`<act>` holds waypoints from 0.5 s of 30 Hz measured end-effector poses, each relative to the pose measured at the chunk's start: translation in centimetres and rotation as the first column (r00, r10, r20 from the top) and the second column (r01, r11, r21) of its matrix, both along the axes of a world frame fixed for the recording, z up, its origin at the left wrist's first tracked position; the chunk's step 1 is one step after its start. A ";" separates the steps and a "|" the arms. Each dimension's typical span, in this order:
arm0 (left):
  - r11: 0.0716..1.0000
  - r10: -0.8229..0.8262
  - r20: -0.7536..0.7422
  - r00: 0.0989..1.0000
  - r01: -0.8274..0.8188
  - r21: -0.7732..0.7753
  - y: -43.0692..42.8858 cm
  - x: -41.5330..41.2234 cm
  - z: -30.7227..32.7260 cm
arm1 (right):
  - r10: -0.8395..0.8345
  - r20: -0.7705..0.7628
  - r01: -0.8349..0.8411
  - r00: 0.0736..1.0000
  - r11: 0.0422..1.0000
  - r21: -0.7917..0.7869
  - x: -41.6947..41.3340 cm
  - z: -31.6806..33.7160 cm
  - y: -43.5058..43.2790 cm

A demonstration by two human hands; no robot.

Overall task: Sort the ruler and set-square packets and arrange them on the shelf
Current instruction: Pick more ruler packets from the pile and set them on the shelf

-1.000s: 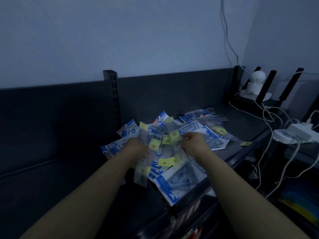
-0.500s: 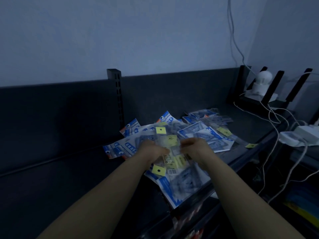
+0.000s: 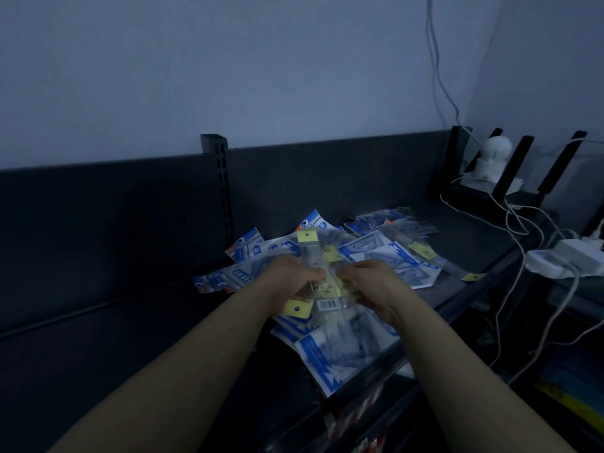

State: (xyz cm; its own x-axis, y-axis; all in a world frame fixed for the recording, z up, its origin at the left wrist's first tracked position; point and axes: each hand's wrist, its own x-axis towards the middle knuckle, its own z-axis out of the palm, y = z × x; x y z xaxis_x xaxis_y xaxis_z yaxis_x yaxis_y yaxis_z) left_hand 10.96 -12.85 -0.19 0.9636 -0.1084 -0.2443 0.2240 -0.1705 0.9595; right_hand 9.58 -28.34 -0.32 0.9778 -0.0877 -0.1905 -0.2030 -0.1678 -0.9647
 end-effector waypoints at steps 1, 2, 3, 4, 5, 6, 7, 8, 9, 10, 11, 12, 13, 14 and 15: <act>1.000 -0.013 0.005 1.000 0.013 0.004 0.0 0.0 0.2 | 0.005 0.001 -0.005 1.000 1.000 0.000 -0.1 0.2 -0.2; 1.000 -0.019 0.006 1.000 0.018 0.004 -0.1 -0.1 0.3 | 0.008 0.001 -0.008 1.000 1.000 -0.003 -0.3 0.3 -0.3; 1.000 -0.013 0.003 1.000 0.013 -0.003 -0.1 -0.1 0.2 | 0.013 -0.001 -0.013 1.000 1.000 -0.015 -0.4 0.3 -0.5; 1.000 -0.004 -0.005 1.000 0.004 -0.008 -0.3 -0.2 0.1 | 0.017 -0.008 -0.018 1.000 0.999 -0.034 -0.5 0.3 -0.7; 1.000 0.003 -0.014 1.000 -0.003 -0.006 -0.4 -0.4 0.0 | 0.022 -0.020 -0.023 1.000 0.998 -0.051 -0.6 0.1 -0.7; 1.000 0.007 -0.026 1.000 -0.007 0.004 -0.4 -0.6 -0.2 | 0.027 -0.036 -0.029 0.999 0.998 -0.061 -0.7 0.0 -0.7; 1.000 0.010 -0.039 0.999 -0.009 0.012 -0.5 -0.6 -0.6 | 0.032 -0.051 -0.035 0.998 0.998 -0.059 -0.7 -0.3 -0.7; 1.000 0.013 -0.050 0.999 -0.013 0.014 -0.5 -0.7 -0.9 | 0.039 -0.065 -0.043 0.997 0.998 -0.051 -0.8 -0.5 -0.7; 1.000 0.019 -0.058 0.998 -0.018 0.014 -0.4 -0.8 -1.2 | 0.051 -0.078 -0.054 0.996 0.998 -0.041 -0.9 -0.7 -0.7; 0.999 0.024 -0.071 0.997 -0.023 0.023 -0.3 -1.1 -1.3 | 0.067 -0.085 -0.071 0.994 0.997 -0.038 -1.1 -0.8 -0.6; 0.999 0.021 -0.088 0.996 -0.018 0.034 -0.1 -1.3 -1.5 | 0.082 -0.089 -0.086 0.993 0.995 -0.041 -1.3 -0.8 -0.6; 0.999 0.015 -0.104 0.994 -0.011 0.041 0.2 -1.5 -1.6 | 0.095 -0.092 -0.099 0.991 0.994 -0.048 -1.6 -0.8 -0.5; 0.999 0.008 -0.121 0.993 -0.004 0.036 0.4 -1.7 -1.6 | 0.109 -0.097 -0.115 0.989 0.992 -0.054 -1.9 -0.8 -0.5; 1.000 -0.002 -0.140 0.990 0.005 0.022 0.7 -1.9 -1.7 | 0.125 -0.107 -0.132 0.986 0.989 -0.064 -2.3 -0.8 -0.5; 1.000 -0.010 -0.155 0.988 0.012 0.010 0.9 -2.1 -1.7 | 0.141 -0.116 -0.151 0.983 0.986 -0.076 -2.8 -0.8 -0.4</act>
State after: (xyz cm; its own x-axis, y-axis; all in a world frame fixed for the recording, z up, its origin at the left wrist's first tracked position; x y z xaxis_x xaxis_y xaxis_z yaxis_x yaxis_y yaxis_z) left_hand 8.86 -11.91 -1.90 0.9127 -0.1155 -0.3921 0.3683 -0.1837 0.9114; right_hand 6.80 -28.71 -1.11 0.9546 0.0341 -0.2958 -0.2747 -0.2827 -0.9191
